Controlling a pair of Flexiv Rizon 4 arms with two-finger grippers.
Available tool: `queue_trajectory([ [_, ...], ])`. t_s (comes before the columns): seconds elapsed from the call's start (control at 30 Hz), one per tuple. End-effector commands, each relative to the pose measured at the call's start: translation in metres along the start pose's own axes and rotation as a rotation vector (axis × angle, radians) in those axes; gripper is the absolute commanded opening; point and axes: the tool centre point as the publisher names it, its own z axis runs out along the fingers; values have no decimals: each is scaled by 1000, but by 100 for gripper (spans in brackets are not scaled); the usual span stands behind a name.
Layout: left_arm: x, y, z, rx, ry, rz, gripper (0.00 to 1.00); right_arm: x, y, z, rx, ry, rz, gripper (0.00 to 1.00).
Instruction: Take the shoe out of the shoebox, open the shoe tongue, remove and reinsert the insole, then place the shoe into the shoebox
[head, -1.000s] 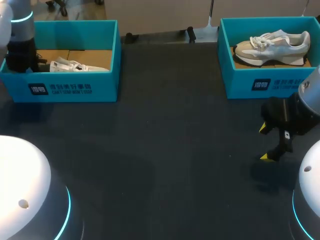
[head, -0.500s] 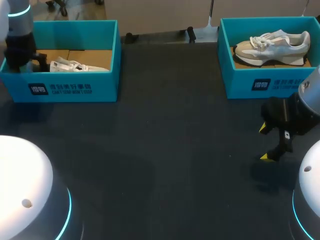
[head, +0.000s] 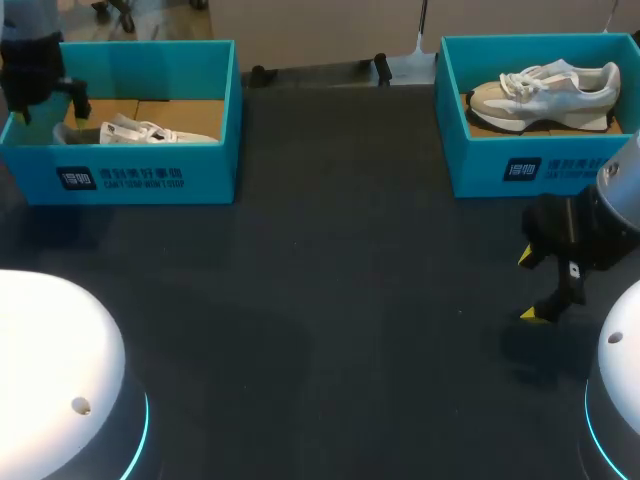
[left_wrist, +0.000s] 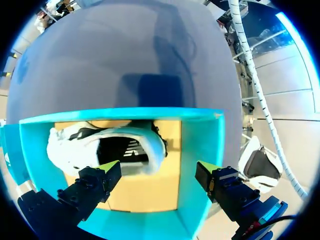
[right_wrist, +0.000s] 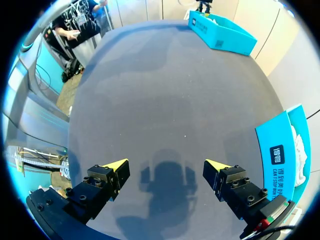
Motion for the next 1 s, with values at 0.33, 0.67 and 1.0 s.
queue_trajectory([
  [0.33, 24, -52, -101, -17, -43, -8, 100, 1, 0, 1, 3, -2, 0, 100],
  [0.67, 30, -91, -123, -13, -41, 19, 100, 1, 0, 1, 3, -2, 0, 100],
  [1.0, 29, -98, -126, -8, -47, 29, 100, 1, 0, 1, 3, -2, 0, 100],
])
